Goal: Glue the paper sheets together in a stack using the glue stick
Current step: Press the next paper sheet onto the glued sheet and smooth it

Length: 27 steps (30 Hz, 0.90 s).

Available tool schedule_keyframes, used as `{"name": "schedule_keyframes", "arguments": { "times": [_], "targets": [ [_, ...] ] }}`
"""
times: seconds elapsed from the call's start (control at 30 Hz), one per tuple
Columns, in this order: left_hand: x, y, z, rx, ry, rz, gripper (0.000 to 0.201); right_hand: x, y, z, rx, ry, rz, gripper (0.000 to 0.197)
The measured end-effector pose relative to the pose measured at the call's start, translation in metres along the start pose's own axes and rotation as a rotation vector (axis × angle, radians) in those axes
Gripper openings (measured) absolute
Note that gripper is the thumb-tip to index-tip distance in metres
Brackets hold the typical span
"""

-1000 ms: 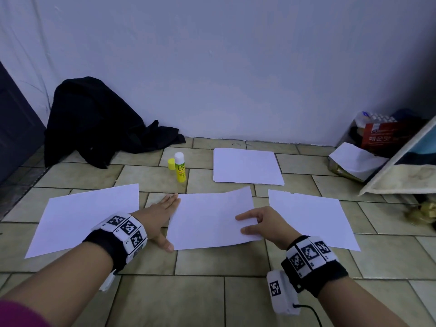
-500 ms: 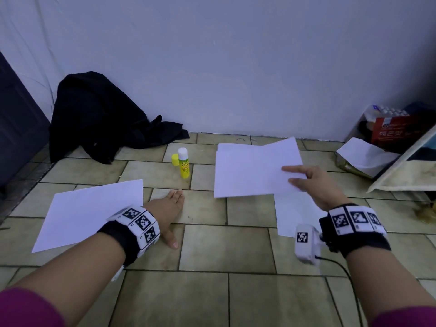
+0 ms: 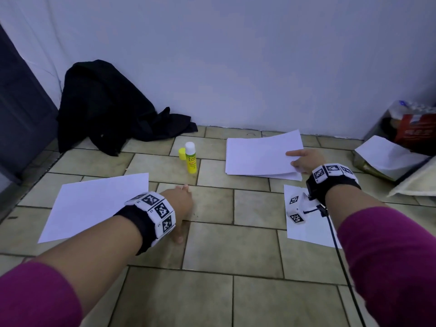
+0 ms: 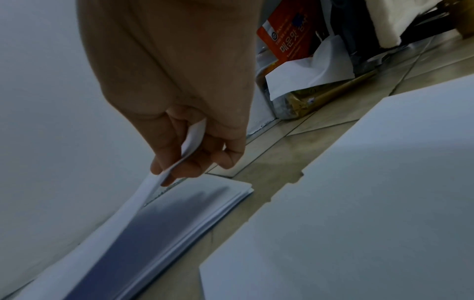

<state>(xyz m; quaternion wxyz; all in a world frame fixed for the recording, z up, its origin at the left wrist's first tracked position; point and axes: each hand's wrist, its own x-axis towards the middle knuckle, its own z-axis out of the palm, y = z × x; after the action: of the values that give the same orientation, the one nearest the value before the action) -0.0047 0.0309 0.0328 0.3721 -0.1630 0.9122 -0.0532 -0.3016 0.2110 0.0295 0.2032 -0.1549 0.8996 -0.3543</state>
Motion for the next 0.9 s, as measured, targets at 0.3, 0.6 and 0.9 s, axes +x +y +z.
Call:
{"name": "schedule_keyframes", "arguments": {
  "times": [0.3,0.6,0.9],
  "targets": [
    [0.005,-0.002,0.006,-0.024,0.039,-0.014,0.131,0.019,0.002,0.013,-0.130,-0.004,0.025,0.039],
    [0.002,-0.010,0.012,-0.115,0.055,0.016,0.134,0.029,0.000,0.024,-0.297,-0.036,0.117,0.039],
    [0.003,-0.010,0.015,-0.136,0.038,0.012,0.135,0.037,0.005,0.021,-0.261,-0.022,0.141,0.049]
  ]
}}
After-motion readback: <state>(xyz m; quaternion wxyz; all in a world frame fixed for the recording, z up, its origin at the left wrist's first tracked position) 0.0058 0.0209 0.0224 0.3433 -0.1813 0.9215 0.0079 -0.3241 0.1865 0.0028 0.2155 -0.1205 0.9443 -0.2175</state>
